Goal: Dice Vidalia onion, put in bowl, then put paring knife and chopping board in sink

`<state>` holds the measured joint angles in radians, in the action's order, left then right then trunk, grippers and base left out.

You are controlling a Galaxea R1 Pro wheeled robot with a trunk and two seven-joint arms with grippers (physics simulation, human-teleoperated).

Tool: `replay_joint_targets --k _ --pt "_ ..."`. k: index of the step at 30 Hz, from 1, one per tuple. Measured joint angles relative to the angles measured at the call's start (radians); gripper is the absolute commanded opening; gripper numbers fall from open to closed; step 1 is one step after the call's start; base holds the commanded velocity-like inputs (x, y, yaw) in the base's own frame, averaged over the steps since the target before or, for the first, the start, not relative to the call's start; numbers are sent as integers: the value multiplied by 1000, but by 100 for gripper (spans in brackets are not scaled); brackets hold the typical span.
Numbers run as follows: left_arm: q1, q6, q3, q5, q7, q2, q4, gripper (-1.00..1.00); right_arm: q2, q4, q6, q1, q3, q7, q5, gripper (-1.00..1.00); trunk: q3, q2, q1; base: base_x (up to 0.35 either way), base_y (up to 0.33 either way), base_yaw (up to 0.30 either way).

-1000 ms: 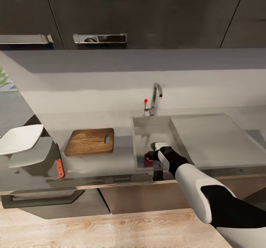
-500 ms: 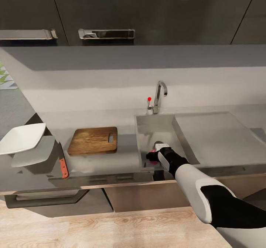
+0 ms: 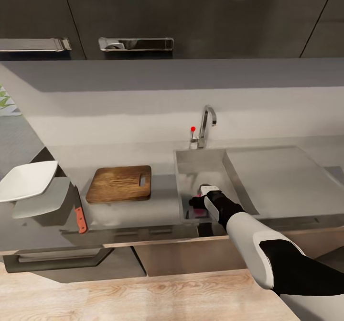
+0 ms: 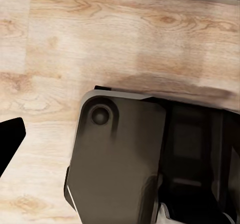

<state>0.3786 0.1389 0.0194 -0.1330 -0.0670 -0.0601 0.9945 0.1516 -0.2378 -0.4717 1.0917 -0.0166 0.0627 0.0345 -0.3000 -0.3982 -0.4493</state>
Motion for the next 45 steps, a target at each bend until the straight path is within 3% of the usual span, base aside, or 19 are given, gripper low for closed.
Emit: replay_joint_targets --k 42,43,45 --pt "0 0 0 0 0 0 -6 100 0 0 0 0 0 -1 0 100 0 0 0 14 -1 0" --pt "0 0 0 0 0 0 -6 100 0 0 0 0 0 -2 0 -100 0 0 0 0 0 0" --pt "0 0 0 0 0 0 -6 100 0 0 0 0 0 -2 -2 -100 0 0 0 0 0 0"
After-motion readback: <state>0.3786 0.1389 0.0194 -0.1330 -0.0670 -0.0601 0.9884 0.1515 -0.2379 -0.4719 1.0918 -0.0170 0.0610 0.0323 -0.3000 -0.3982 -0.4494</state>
